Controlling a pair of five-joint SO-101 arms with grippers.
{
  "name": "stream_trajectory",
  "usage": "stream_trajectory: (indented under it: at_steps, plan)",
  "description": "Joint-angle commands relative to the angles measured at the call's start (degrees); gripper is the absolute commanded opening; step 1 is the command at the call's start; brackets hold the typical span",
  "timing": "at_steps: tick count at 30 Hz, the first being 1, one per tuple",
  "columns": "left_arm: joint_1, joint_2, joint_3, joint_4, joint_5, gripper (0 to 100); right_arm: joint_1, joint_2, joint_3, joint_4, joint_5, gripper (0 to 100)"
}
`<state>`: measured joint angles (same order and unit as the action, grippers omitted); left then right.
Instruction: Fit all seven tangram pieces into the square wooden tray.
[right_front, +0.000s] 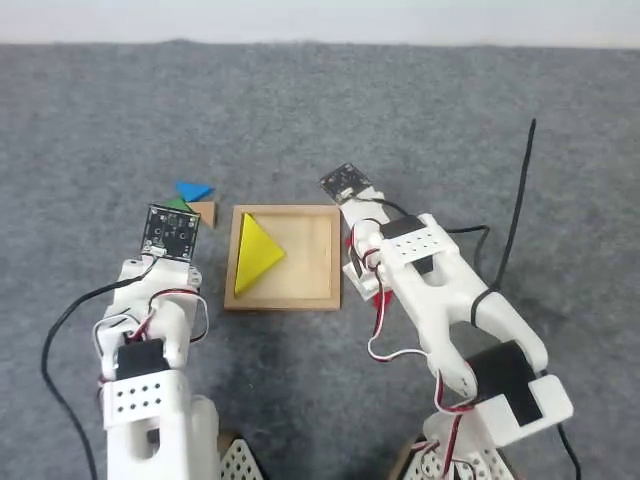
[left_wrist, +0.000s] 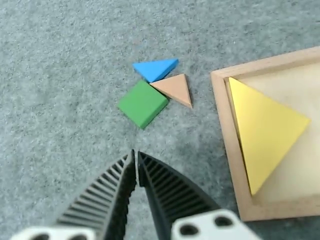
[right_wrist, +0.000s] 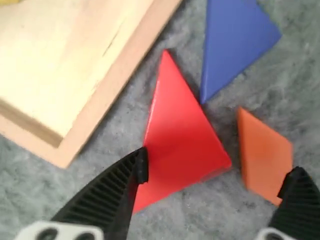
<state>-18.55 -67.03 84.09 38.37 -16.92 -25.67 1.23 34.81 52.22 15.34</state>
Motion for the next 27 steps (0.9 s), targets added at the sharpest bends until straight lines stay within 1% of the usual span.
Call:
stream_trajectory:
  at_steps: [1, 3, 8, 13, 21, 27]
  plan:
    - [0.35, -1.23, -0.31, -0.53, -0.62, 1, -1.01, 0.04, -1.67, 1.8, 3.43, 38.5]
    - [0.35, -1.23, -0.31, -0.53, -0.62, 1, -2.07, -0.13, -1.67, 2.07, 5.01, 37.6]
    - [0.35, -1.23, -0.22, -0.62, -0.62, 1, -2.51, -1.27, -3.16, 4.18, 5.89, 37.6]
    - [0.35, -1.23, -0.22, -0.62, -0.62, 1, -3.21, 1.45, -3.78, 3.03, 11.69, 37.6]
    - [0.35, -1.23, -0.13, -0.62, -0.79, 1, -3.65, 12.7, -13.54, 12.18, 11.87, 37.5]
    - [0.35, -1.49, 0.4, -0.88, -0.88, 1, -2.77, 13.23, -13.45, 13.41, 11.87, 37.5]
